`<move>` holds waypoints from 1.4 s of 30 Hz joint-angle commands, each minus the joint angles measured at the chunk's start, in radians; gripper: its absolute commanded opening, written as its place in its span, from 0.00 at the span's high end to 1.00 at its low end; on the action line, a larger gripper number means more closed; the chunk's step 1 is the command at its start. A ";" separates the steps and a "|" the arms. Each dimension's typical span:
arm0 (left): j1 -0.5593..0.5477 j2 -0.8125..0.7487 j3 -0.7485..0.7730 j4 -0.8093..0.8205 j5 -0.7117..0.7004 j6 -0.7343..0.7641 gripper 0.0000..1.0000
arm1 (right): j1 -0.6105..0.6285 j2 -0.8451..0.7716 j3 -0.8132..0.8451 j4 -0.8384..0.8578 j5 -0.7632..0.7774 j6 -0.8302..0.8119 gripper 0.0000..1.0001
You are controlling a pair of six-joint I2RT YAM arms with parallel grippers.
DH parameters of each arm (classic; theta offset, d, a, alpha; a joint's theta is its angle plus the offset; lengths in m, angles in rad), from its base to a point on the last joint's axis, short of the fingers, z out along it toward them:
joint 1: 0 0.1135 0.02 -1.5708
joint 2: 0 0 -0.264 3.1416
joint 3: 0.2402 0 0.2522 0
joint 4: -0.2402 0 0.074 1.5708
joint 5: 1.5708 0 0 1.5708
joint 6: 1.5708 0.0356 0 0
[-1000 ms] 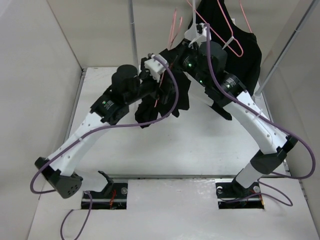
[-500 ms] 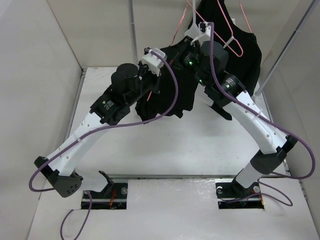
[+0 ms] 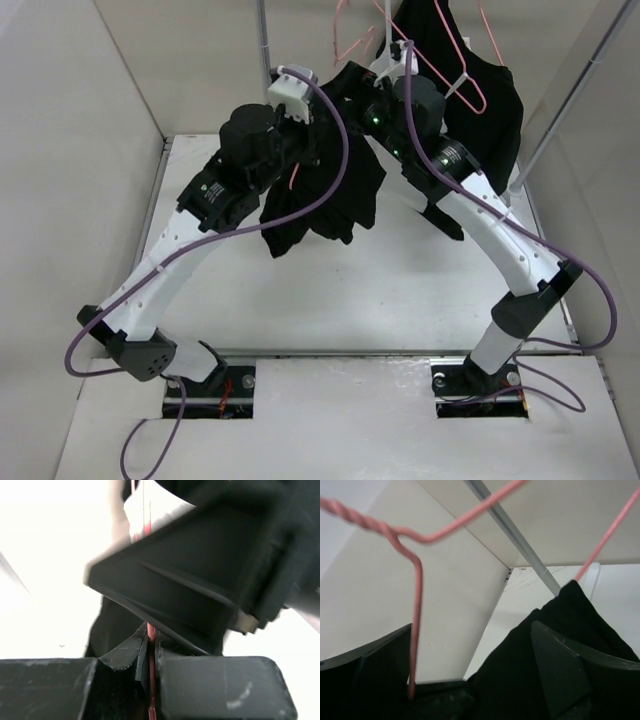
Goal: Place the trousers on the hanger
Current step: Place the hanger at the clothesline.
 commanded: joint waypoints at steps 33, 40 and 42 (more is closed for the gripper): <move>0.135 0.393 0.600 0.236 -0.237 0.059 1.00 | 0.066 -0.591 -0.441 -0.065 0.208 -0.049 0.00; 0.207 0.442 0.626 0.256 -0.216 0.039 1.00 | 0.075 -0.610 -0.462 -0.065 0.217 -0.040 0.00; 0.221 0.452 0.626 0.256 -0.207 0.030 1.00 | 0.075 -0.619 -0.473 -0.065 0.217 -0.040 0.00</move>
